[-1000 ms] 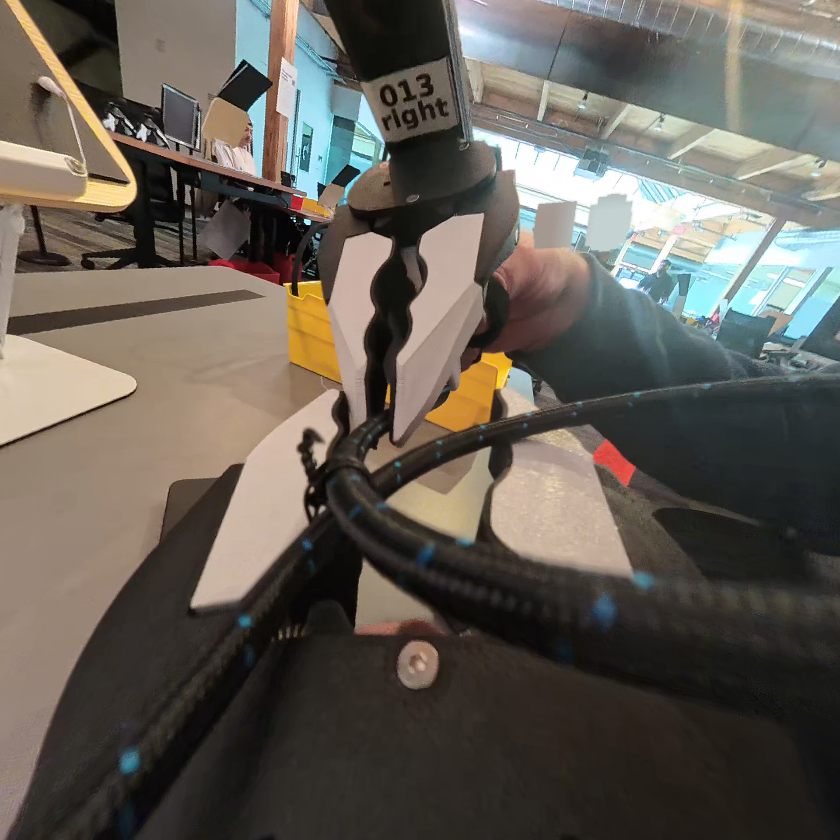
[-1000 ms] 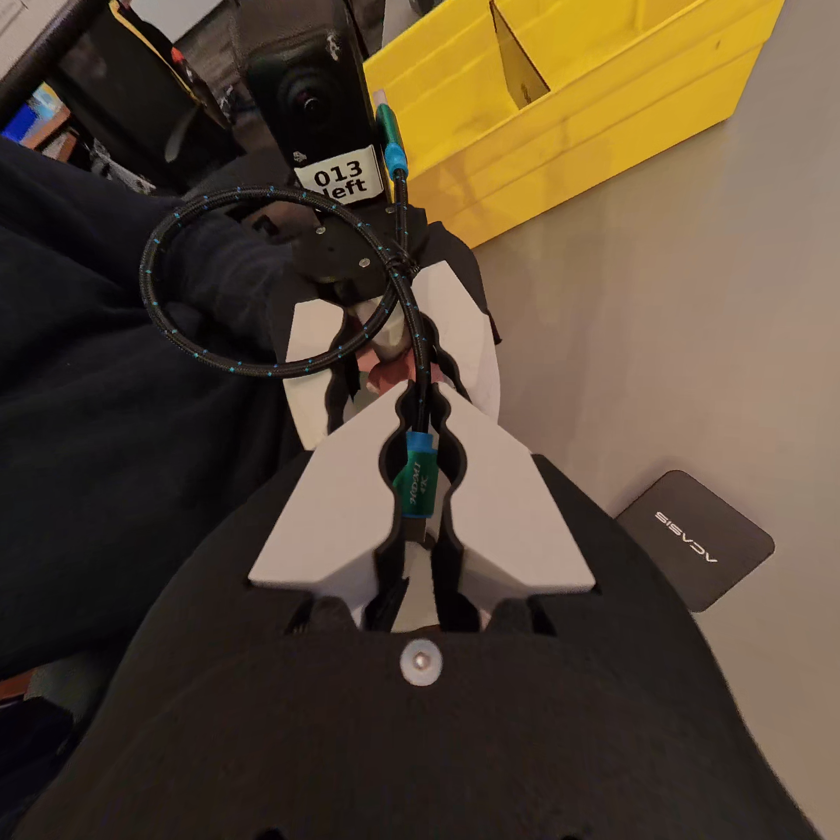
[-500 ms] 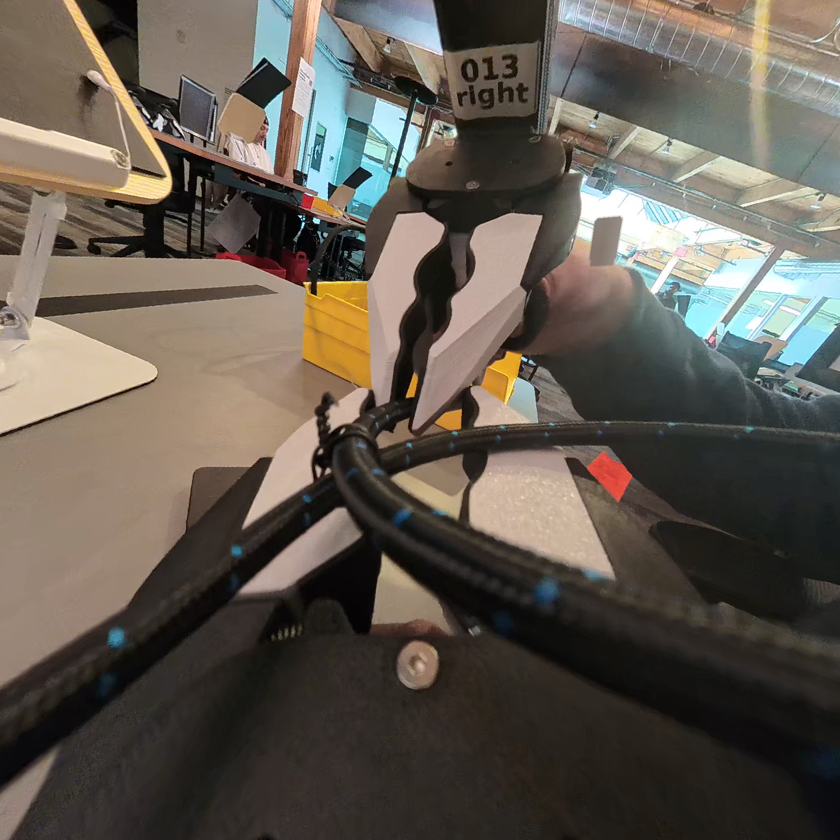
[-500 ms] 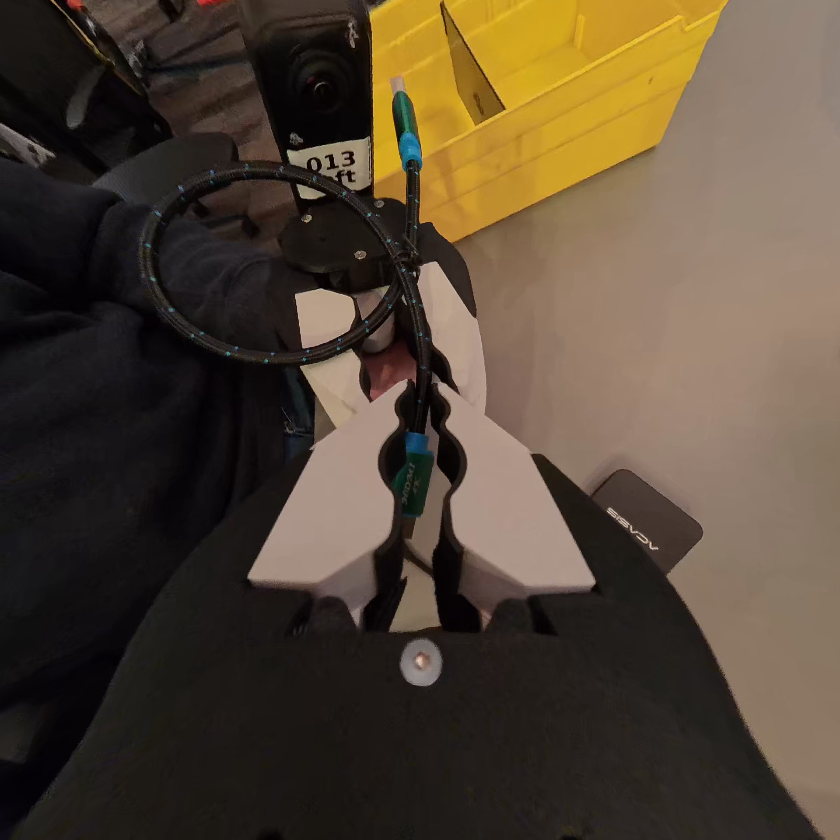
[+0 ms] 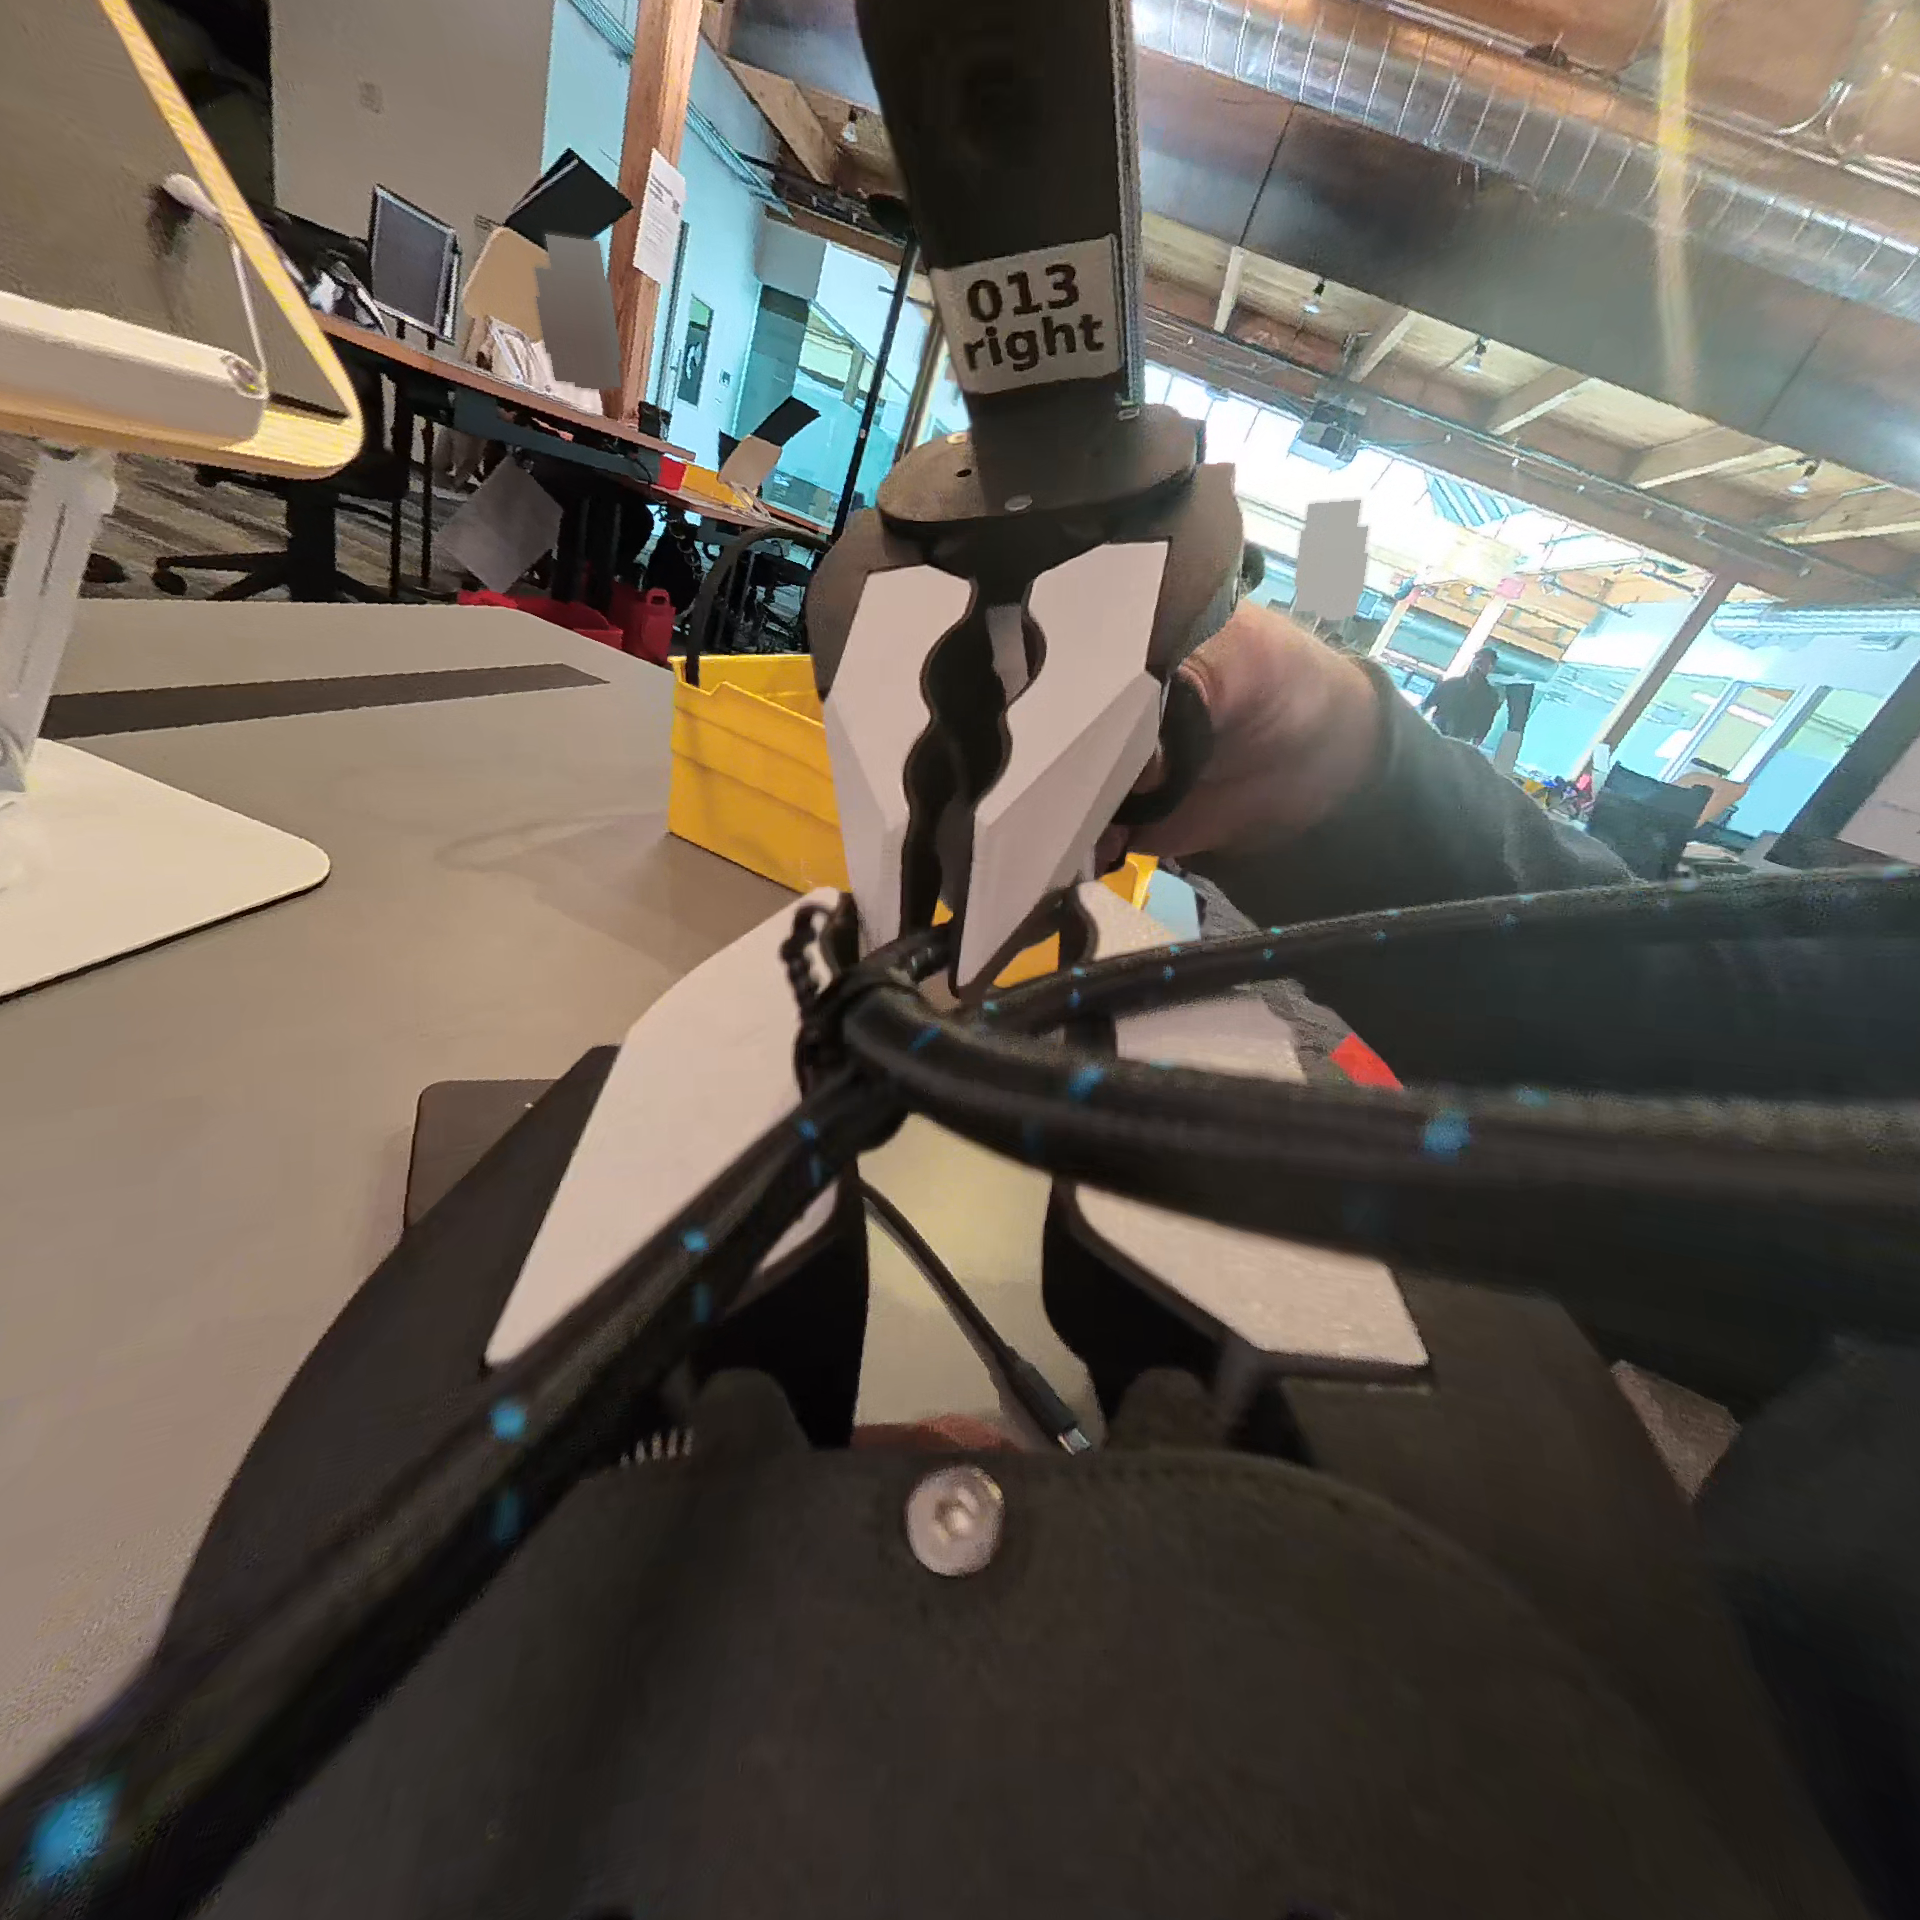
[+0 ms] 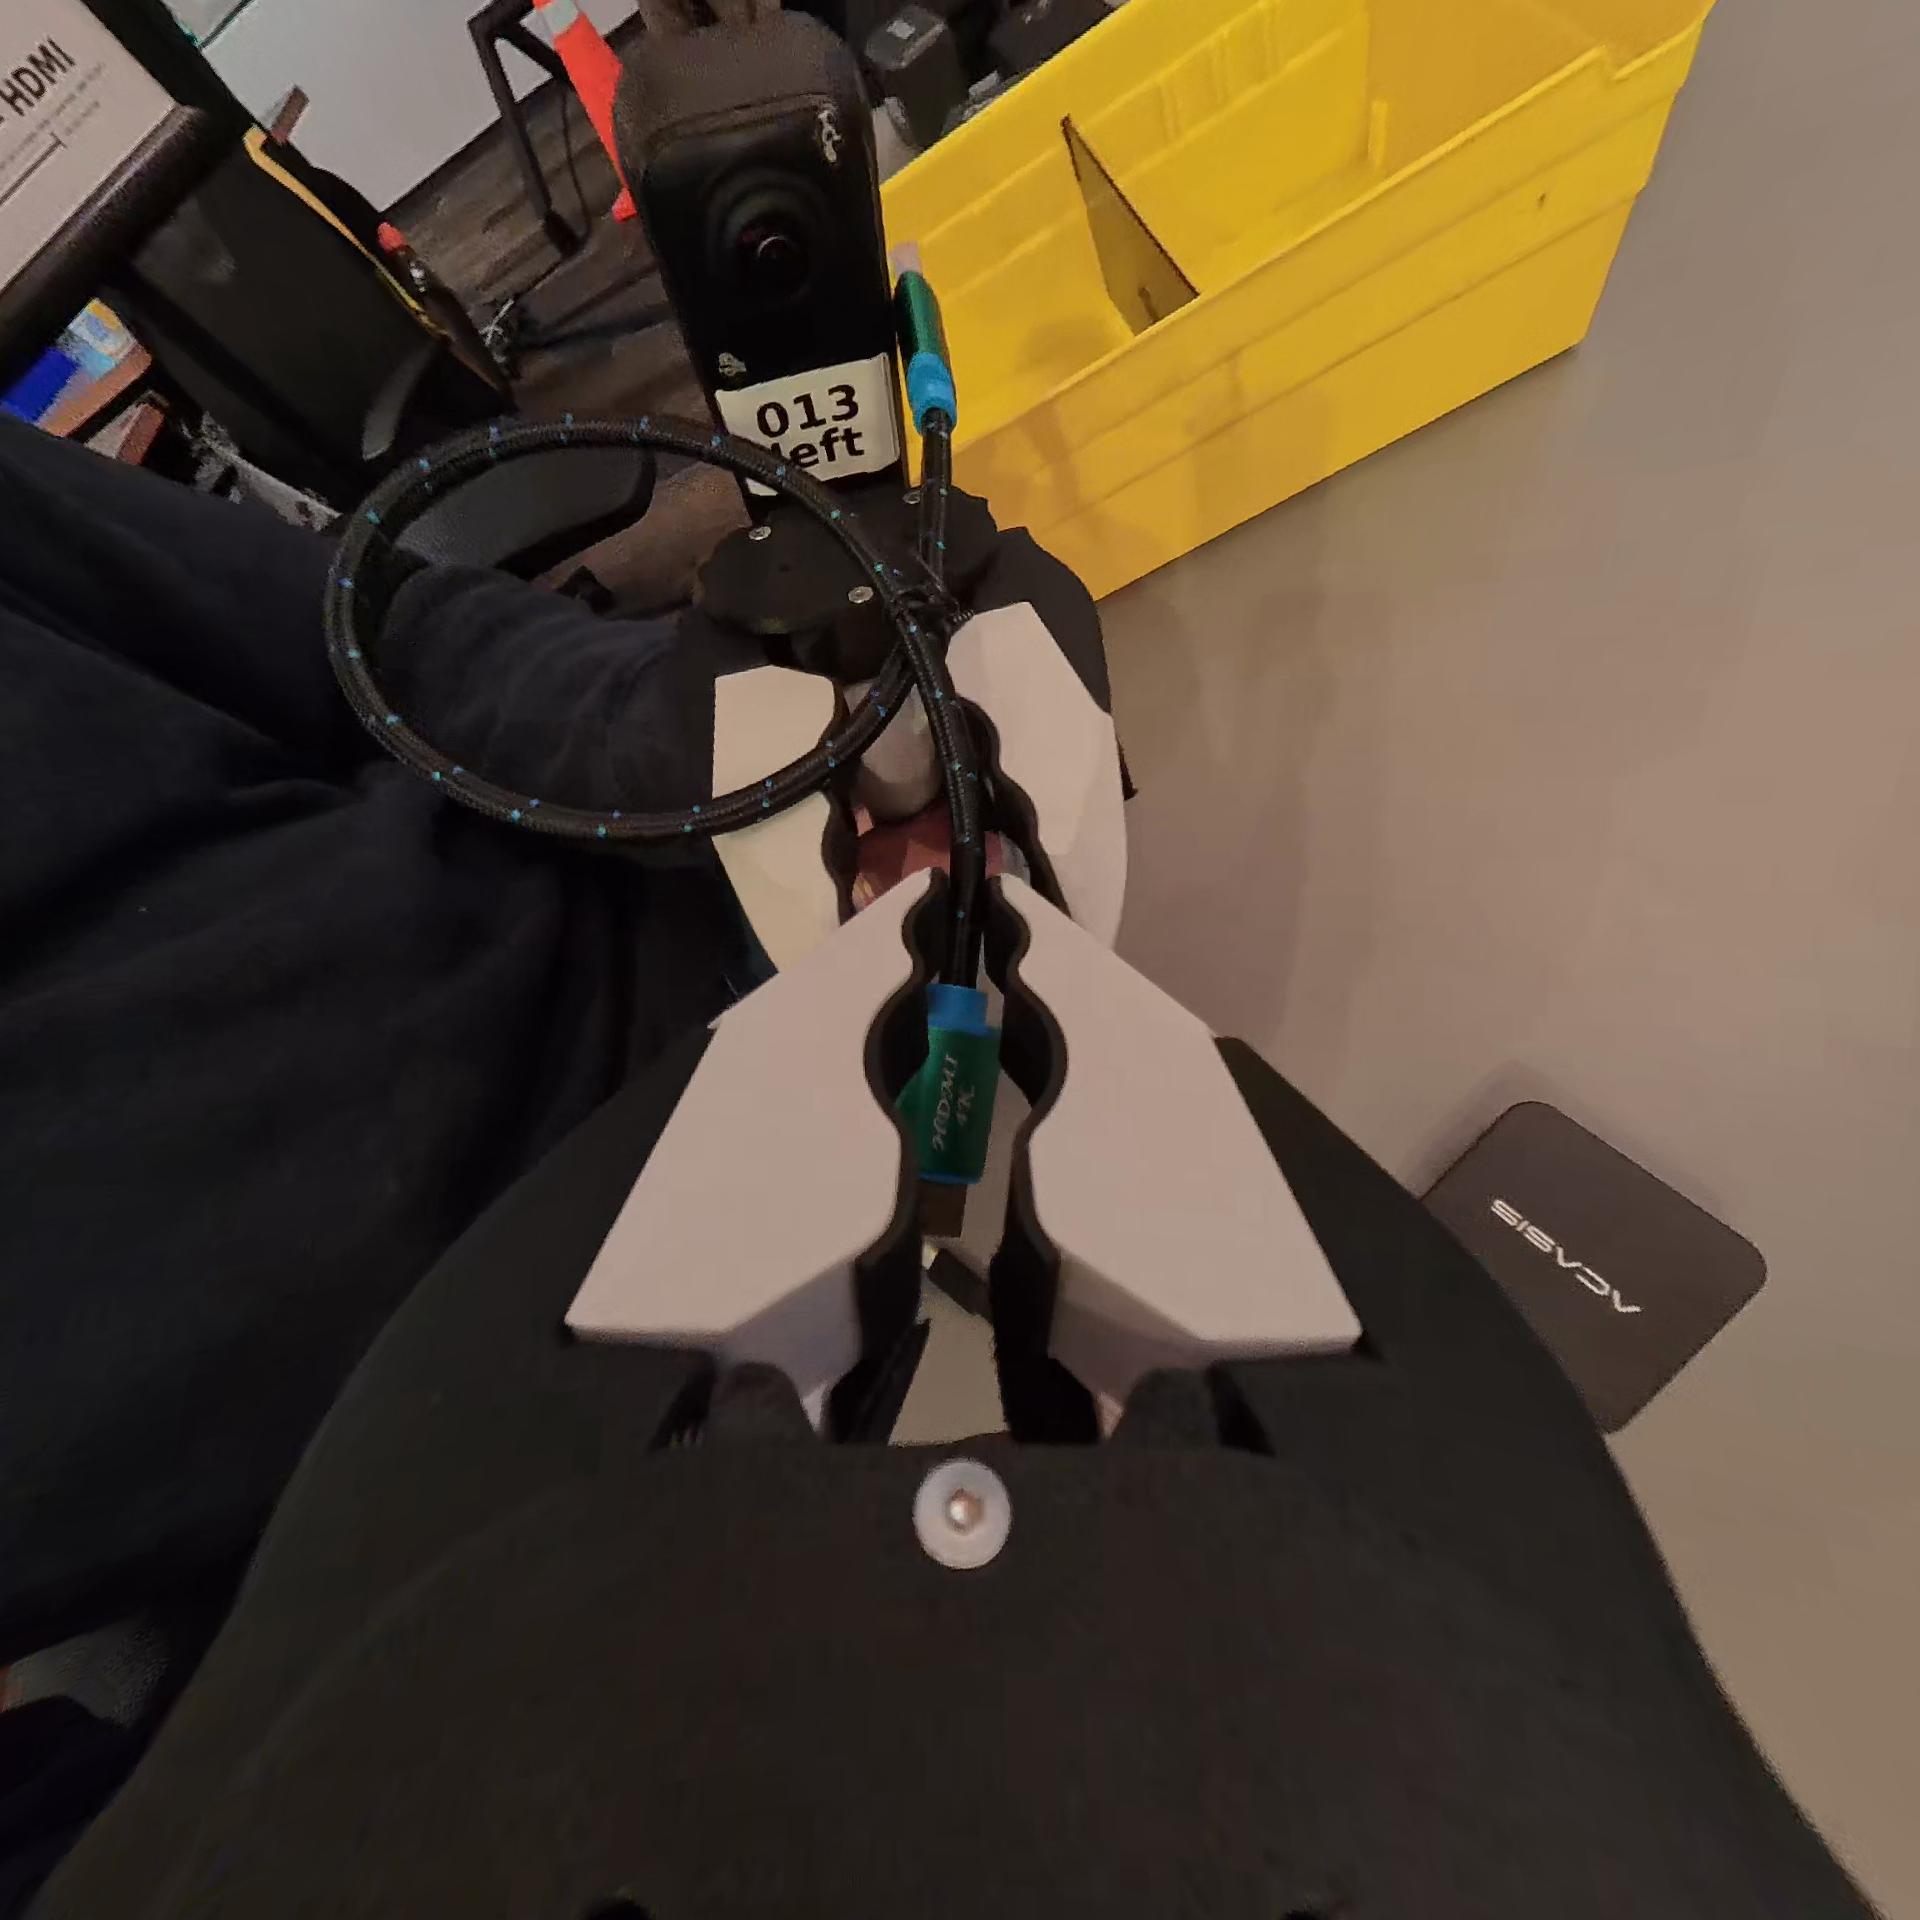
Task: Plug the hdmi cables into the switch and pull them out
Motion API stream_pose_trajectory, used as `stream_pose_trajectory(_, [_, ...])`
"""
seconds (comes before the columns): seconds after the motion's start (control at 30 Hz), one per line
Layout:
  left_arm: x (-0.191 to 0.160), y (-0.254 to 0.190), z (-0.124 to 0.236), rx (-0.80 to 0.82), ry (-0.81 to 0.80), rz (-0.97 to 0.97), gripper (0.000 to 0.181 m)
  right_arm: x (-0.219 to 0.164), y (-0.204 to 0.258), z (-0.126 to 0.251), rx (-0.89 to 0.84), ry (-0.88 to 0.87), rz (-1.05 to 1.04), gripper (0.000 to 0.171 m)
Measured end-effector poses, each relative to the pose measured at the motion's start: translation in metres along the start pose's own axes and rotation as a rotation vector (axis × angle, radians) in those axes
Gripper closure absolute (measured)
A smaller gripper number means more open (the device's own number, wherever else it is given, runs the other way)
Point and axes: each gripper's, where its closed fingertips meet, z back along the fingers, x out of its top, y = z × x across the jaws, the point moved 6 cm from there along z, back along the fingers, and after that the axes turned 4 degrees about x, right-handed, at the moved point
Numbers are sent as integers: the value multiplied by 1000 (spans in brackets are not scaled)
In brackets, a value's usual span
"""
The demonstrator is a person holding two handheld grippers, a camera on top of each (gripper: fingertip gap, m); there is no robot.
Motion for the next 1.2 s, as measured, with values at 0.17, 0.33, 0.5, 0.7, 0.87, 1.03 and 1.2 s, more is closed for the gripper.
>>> stream_pose_trajectory(0.17, [-3, -1, -2, -43, 15, 38, 142, -2, 1, -3, 14, 21, 14, 166])
stream_pose_trajectory(0.33, [-4, 0, -2, -81, 46, 85, 141, -2, 2, -4, -18, 23, 61, 167])
stream_pose_trajectory(0.5, [-4, 0, -2, -105, 52, 131, 142, 0, 4, -5, -66, 11, 126, 167])
stream_pose_trajectory(0.7, [-4, 0, -1, -120, 30, 156, 141, 0, 4, -5, -70, -20, 101, 166])
stream_pose_trajectory(0.87, [-3, 0, 0, -127, 14, 171, 142, 1, 4, -4, -84, -60, 75, 166])
stream_pose_trajectory(1.03, [-5, 2, 1, -139, 10, 185, 156, 2, 5, 2, -98, -82, 70, 164])
stream_pose_trajectory(1.2, [-8, -1, -2, -151, 0, 189, 156, 2, 7, 1, -91, -43, 55, 163])
